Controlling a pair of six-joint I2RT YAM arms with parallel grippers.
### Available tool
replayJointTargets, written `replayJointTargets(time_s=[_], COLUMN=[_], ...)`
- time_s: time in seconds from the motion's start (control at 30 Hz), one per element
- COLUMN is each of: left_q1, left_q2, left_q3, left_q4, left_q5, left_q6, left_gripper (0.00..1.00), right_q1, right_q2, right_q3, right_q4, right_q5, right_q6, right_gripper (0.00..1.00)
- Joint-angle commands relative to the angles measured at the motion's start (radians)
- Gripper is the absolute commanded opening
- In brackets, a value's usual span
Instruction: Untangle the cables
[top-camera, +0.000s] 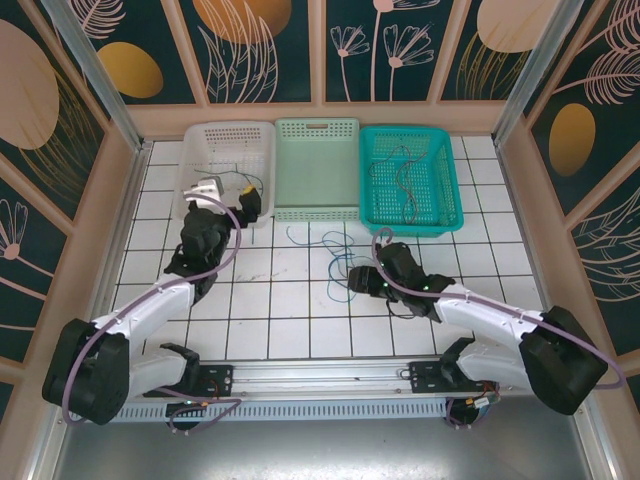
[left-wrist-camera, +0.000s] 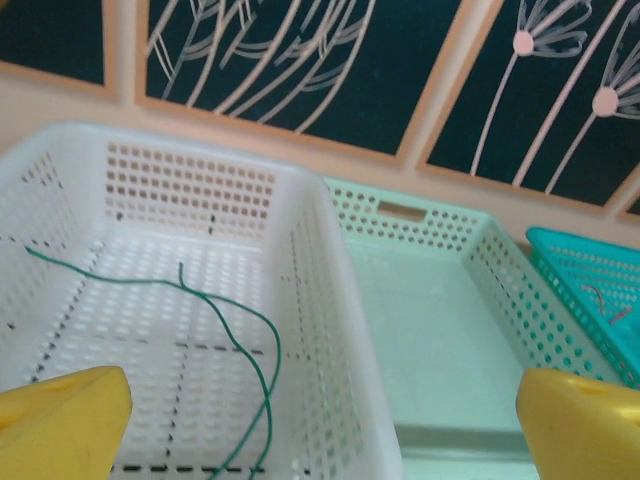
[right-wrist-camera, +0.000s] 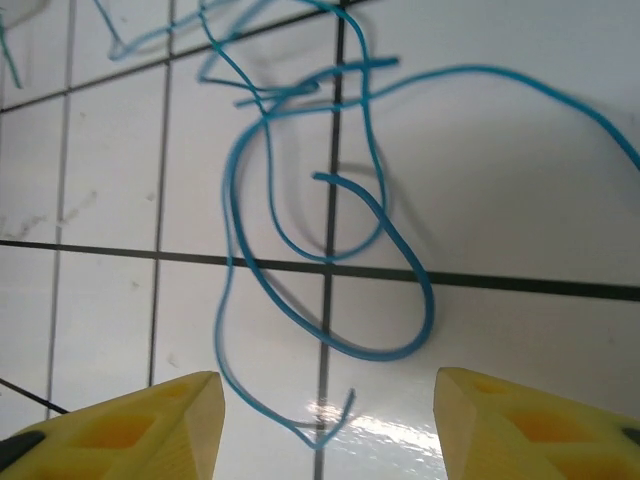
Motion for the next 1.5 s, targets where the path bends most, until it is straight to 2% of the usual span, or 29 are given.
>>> replayJointTargets(time_s=[0.0, 0.23, 0.37, 0.47, 0.6, 0.83, 0.97, 1.07, 1.17, 1.23, 1.37, 1.47], left_q1=[-0.023, -0.046, -0.046, -0.045, -0.046, -0.051, -0.090, -0.138, -0.153, -0.155, -0.169, -0.208], left_q2=[-0.023, -0.041, -0.057, -0.060, -0.054, -0.032, -0.031, -0.035, -0.048, -0.045, -0.011, 0.021], left_q3=[-0.027, -0.059, -0.080, -0.080, -0.077, -0.060, -0.054, -0.056, -0.078, -0.066, -0.027, 0.004], left_q4=[0.014, -0.026, -0.027, -0.033, -0.034, -0.033, -0.006, 0.059, 0.169, 0.185, 0.185, 0.188], left_q5=[0.010, 0.020, 0.005, 0.002, 0.005, 0.068, 0.105, 0.219, 0.486, 0.611, 0.764, 0.818], left_q6=[-0.052, -0.065, -0.081, -0.081, -0.078, -0.083, -0.043, 0.052, 0.148, 0.168, 0.185, 0.195], left_gripper=[0.99, 0.99, 0.98, 0.99, 0.99, 0.99, 0.98, 0.98, 0.99, 0.98, 0.98, 0.98], right_q1=[0.019, 0.039, 0.041, 0.041, 0.041, 0.028, -0.001, -0.019, -0.048, -0.076, -0.135, -0.150], right_q2=[0.027, 0.086, 0.110, 0.086, 0.010, -0.230, -0.291, -0.290, -0.278, -0.273, -0.272, -0.258], right_q3=[-0.014, 0.000, 0.006, -0.004, -0.015, -0.001, 0.047, 0.088, 0.154, 0.202, 0.276, 0.324], right_q4=[0.038, 0.097, 0.082, 0.070, 0.063, 0.040, 0.009, 0.005, -0.049, -0.094, -0.131, -0.153], right_q5=[-0.017, -0.027, -0.019, -0.013, 0.019, 0.029, -0.011, -0.065, -0.103, -0.125, -0.194, -0.212], right_q6=[0.029, 0.032, 0.026, 0.029, 0.020, -0.046, -0.065, -0.087, -0.119, -0.147, -0.184, -0.209], right_gripper=[0.56, 0.42, 0.26, 0.24, 0.01, 0.00, 0.00, 0.00, 0.00, 0.00, 0.00, 0.00])
